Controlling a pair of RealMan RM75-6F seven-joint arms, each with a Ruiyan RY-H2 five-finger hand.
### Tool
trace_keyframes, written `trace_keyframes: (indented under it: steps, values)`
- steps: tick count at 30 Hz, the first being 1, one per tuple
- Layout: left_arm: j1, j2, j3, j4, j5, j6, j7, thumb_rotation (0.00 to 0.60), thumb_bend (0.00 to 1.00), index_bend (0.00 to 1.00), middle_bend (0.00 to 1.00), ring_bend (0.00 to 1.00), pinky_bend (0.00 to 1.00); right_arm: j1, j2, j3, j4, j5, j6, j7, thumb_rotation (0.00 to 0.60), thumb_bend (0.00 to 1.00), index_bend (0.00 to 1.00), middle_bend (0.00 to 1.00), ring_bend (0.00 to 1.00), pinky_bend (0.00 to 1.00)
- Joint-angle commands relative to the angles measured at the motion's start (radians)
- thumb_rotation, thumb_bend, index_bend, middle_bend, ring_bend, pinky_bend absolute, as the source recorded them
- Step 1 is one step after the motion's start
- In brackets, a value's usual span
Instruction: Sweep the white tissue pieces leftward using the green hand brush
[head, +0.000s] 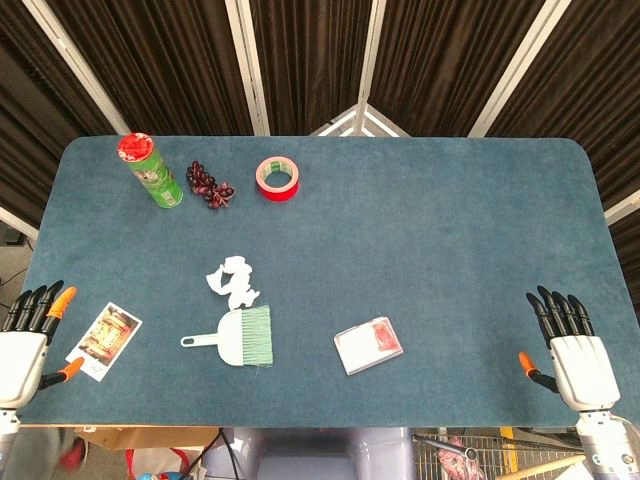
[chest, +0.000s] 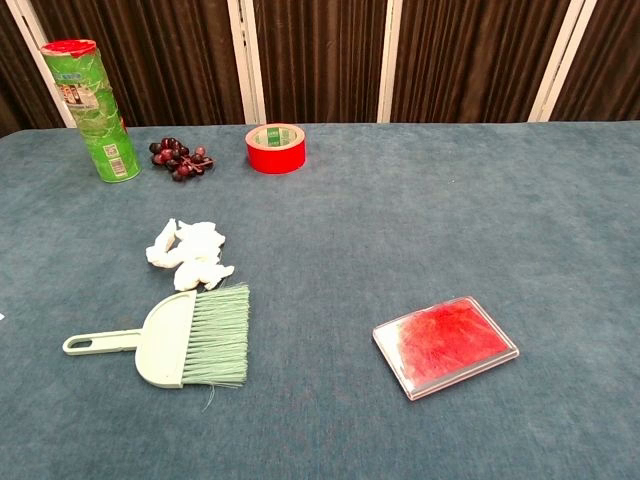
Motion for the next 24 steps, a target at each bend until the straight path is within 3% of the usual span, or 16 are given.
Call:
trace_keyframes:
  steps: [1,11,14,16,19,21,24]
  values:
    - [0.0,0.0,0.0,0.0,-0.001,-0.001,0.0,0.6,0.05,0.0,0.0,0.0,0.03,0.0,0.0,0.0,0.0,-0.001,0.0,0.001,0.6,0.32,0.0,0.0,0.0,0.0]
    - [-0.003,0.004,0.005,-0.011,-0.006,-0.017,0.013,0.6,0.05,0.0,0.01,0.01,0.06,0.0,0.0,-0.002,-0.004,-0.003,-0.001,-0.002,0.6,0.32,0.0,0.0,0.0,0.0]
    - [-0.015,0.004,-0.005,-0.032,-0.011,-0.029,0.052,0.6,0.05,0.0,0.22,0.22,0.27,0.001,-0.003,-0.003,-0.005,-0.002,-0.006,-0.006,0.6,0.32,0.0,0.0,0.0,0.0]
    - [-0.024,0.003,-0.016,-0.046,-0.019,-0.037,0.088,0.6,0.05,0.04,0.49,0.51,0.56,0.002,-0.002,-0.003,-0.005,0.0,-0.008,-0.006,0.6,0.32,0.0,0.0,0.0,0.0]
    - [-0.056,-0.004,-0.04,-0.09,-0.048,-0.08,0.135,0.6,0.08,0.19,0.79,0.8,0.84,0.001,0.001,-0.002,-0.007,0.004,-0.008,0.002,0.6,0.32,0.0,0.0,0.0,0.0]
    - [-0.082,-0.007,-0.053,-0.137,-0.088,-0.132,0.165,0.6,0.11,0.31,0.94,0.94,0.95,0.001,0.002,-0.002,-0.008,0.003,-0.007,0.006,0.6,0.32,0.0,0.0,0.0,0.0]
    - [-0.122,-0.027,-0.064,-0.21,-0.161,-0.22,0.224,0.6,0.16,0.4,1.0,1.0,1.0,0.003,0.001,-0.003,-0.008,0.001,-0.01,0.007,0.6,0.32,0.0,0.0,0.0,0.0]
